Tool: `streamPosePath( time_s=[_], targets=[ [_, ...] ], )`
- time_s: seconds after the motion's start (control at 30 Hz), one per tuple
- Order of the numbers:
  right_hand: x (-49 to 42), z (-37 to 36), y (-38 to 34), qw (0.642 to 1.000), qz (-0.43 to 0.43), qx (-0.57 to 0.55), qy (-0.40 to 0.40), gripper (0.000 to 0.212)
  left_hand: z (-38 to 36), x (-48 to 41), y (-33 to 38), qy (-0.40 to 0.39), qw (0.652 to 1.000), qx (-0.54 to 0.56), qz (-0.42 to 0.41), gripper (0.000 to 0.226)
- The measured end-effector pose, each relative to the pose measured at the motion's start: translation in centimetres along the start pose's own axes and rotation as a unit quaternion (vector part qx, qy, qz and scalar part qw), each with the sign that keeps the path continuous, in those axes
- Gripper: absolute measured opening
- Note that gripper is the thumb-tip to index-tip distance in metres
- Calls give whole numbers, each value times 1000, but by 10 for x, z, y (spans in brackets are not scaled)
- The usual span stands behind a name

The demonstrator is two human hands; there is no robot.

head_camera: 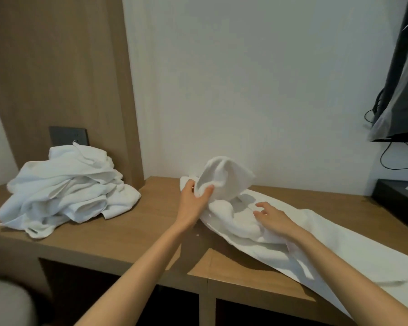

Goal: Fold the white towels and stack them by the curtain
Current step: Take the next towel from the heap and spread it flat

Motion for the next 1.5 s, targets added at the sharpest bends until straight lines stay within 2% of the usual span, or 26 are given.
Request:
streamPosePath(
  time_s=[0.1,0.2,0.3,0.4,0.47,0.53,0.63,0.7,0.77,0.87,0.97,1.03,1.1,1.17,1.23,1.3,1.37,1.43,1.5],
  targets=[
    [-4,-7,-14,998,-13,55,-24,46,47,32,-5,43,998,27,38,27],
    [-6,-16,-28,993,-33,101,-42,48,87,67,-12,-32,988,36,144,11],
    [-7,-26,-43,990,-19,132,-38,47,115,89,-19,-93,974,0,208,32],
    [-5,-39,-63,992,46,110,-44,43,128,92,-26,-42,970,-29,237,53],
    [-2,-47,-76,990,79,105,-60,42,129,88,-30,5,973,19,230,60],
    [2,-56,-83,985,99,119,-78,42,129,83,-32,56,982,39,177,50],
    [8,-66,-80,977,105,156,-100,44,131,80,-28,141,986,-42,72,15],
    [10,-69,-73,973,91,170,-123,47,133,84,-27,160,981,-103,28,15],
    [12,-71,-68,968,77,189,-145,48,135,94,-27,162,973,-161,-7,24],
    [12,-75,-69,963,72,213,-151,49,137,118,-30,162,949,-265,-63,27],
    [10,-80,-73,966,70,210,-135,48,139,143,-39,210,919,-334,-10,14],
    [8,-82,-73,969,65,205,-120,47,142,154,-44,253,900,-353,39,28],
    [4,-83,-73,970,57,208,-109,47,145,158,-44,270,887,-372,37,36],
    [1,-84,-72,970,50,214,-103,45,145,155,-39,247,888,-388,2,32],
    [-3,-86,-72,971,55,212,-98,43,142,141,-31,176,898,-401,-46,22],
    [-4,-89,-70,972,67,206,-96,44,135,119,-24,91,920,-378,-55,23],
    [-6,-93,-67,969,86,201,-110,46,129,95,-22,3,933,-361,2,34],
    [-10,-94,-62,967,77,213,-120,49,126,75,-28,-85,949,-289,93,49],
    [-15,-91,-58,965,45,228,-118,50,121,66,-41,-179,939,-240,171,57]
  ],
)
Point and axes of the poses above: each hand's wrist, its own x-axis away from the middle knuckle, its own z-axis out of the back of the hand, y = z × x, the point moved 2 cm from there along -x, towards the middle knuckle, and after that the axes turned 9 degrees about -y, right-handed, at the moved point
